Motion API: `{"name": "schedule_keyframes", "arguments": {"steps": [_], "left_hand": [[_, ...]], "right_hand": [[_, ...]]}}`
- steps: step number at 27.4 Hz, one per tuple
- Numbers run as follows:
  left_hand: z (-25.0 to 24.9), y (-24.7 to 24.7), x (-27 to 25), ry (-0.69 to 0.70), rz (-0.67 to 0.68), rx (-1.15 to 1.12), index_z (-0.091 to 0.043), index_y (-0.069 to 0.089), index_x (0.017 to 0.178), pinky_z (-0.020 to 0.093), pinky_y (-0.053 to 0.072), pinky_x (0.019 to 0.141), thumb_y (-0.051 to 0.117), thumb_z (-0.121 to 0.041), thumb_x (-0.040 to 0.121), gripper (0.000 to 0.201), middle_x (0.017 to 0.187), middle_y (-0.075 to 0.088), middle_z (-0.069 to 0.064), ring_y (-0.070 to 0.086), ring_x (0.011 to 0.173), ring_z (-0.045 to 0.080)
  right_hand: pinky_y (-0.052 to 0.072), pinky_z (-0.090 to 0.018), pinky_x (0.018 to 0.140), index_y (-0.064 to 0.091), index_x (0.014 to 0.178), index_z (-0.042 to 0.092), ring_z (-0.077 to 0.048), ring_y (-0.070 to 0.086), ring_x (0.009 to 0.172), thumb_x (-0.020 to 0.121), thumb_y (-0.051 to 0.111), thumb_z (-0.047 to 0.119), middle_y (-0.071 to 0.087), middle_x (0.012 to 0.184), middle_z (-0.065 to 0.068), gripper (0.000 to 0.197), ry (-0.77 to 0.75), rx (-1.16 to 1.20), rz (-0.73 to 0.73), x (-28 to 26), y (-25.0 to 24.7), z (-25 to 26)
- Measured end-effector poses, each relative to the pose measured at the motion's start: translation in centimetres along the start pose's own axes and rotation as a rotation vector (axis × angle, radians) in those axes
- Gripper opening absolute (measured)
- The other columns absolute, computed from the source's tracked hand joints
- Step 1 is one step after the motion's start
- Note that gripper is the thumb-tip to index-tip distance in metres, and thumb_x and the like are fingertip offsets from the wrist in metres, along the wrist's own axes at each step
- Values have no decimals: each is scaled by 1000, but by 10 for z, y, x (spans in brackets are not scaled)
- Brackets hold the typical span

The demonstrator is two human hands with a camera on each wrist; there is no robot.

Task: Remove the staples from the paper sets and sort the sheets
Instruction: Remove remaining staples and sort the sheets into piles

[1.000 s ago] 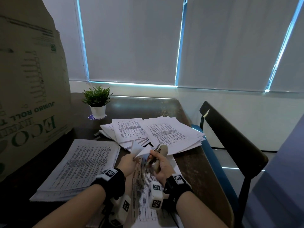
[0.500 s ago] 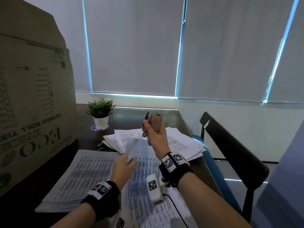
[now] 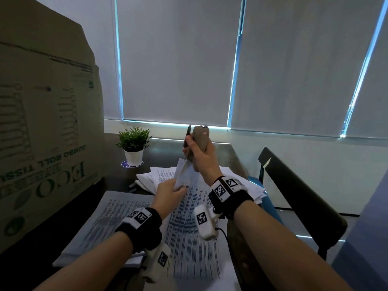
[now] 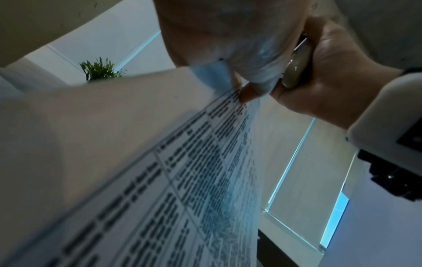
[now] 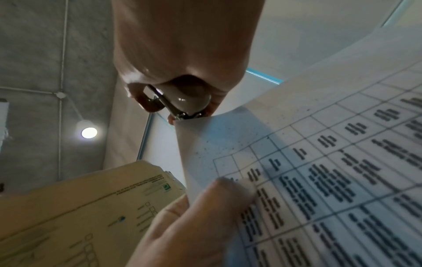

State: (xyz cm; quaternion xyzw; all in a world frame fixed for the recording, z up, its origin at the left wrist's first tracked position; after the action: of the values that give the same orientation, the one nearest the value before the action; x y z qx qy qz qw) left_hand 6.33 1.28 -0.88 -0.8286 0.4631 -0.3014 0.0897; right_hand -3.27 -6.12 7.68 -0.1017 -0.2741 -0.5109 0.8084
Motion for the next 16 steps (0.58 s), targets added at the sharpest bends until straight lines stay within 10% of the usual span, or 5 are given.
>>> {"name": "schedule_keyframes", "arguments": {"steps": [5,16], "left_hand": [[-23,-2,7,89,10,55,-12,46,60,16,30,46,57,-8,87,30,55,44,-2,38,50,11],[-60,4,2,194,24,63,-19,39,56,14,31,48,55,-3,84,36,59,45,-4,38,52,6]], "right_hand": [[55,-38,65,61,85,10,-21,63,59,95,64,31,64,66,-9,24,24,-45,-25,4,4,14],[47,-26,47,57,59,12,-11,53,38,96,60,39,53,45,-1,46,-141,-205,-178,12,-8,38]]}}
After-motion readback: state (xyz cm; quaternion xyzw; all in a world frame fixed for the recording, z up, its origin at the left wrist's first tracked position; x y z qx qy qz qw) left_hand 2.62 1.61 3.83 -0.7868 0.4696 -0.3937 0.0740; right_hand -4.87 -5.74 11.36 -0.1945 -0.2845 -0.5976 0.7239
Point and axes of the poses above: each hand's wrist, its own x-axis towards the middle knuckle, its own y-axis out of the palm, z = x × y, the point moved 4 cm from there along x, towards the middle knuckle
